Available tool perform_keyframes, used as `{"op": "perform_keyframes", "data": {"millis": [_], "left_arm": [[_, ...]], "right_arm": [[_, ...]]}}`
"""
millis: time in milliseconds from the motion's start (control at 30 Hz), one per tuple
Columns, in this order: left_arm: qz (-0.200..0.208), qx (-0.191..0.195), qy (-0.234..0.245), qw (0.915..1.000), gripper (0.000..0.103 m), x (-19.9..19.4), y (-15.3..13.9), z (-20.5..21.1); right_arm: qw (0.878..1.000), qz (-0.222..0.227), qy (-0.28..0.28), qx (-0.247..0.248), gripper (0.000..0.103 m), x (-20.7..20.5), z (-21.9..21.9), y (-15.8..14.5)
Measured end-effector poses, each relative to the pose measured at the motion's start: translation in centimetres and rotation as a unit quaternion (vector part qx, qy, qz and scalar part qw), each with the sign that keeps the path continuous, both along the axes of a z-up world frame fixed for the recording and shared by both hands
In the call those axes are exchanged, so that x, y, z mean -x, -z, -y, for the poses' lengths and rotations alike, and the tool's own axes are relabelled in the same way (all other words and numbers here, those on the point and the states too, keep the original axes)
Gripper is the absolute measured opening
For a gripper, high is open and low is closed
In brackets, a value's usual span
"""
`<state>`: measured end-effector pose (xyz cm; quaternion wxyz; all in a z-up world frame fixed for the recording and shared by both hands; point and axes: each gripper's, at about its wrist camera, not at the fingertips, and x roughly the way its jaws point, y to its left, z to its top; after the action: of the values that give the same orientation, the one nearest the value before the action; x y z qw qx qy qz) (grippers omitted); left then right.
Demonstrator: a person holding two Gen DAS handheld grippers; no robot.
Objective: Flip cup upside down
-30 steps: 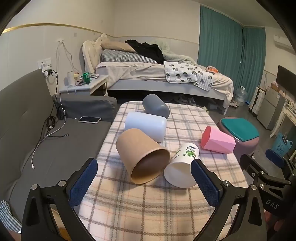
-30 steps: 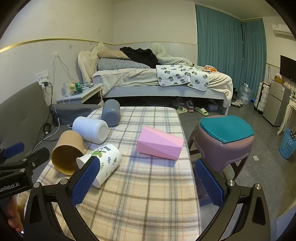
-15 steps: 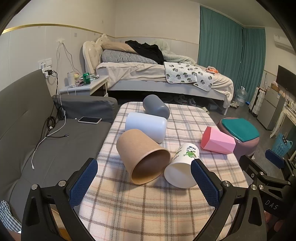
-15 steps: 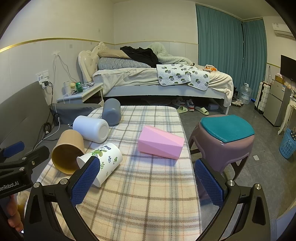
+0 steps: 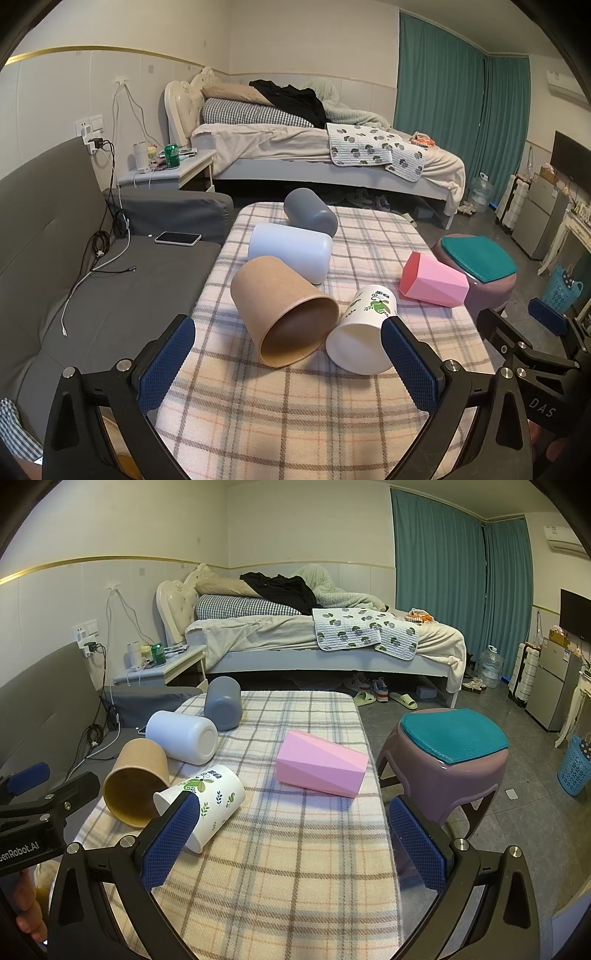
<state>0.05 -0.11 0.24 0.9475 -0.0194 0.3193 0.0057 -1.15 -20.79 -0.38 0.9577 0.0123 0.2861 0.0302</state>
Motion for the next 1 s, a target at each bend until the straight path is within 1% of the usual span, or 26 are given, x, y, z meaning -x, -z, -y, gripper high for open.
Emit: {"op": "perform_keyframes", "data": {"millis": [1000], "left_arm": [[-0.002, 0.001, 0.0, 1.0, 0.103, -0.08, 0.67, 0.27]], "right_arm": [[1.0, -0.005, -0.004, 0.0, 0.103, -0.12, -0.07, 0.5]]}}
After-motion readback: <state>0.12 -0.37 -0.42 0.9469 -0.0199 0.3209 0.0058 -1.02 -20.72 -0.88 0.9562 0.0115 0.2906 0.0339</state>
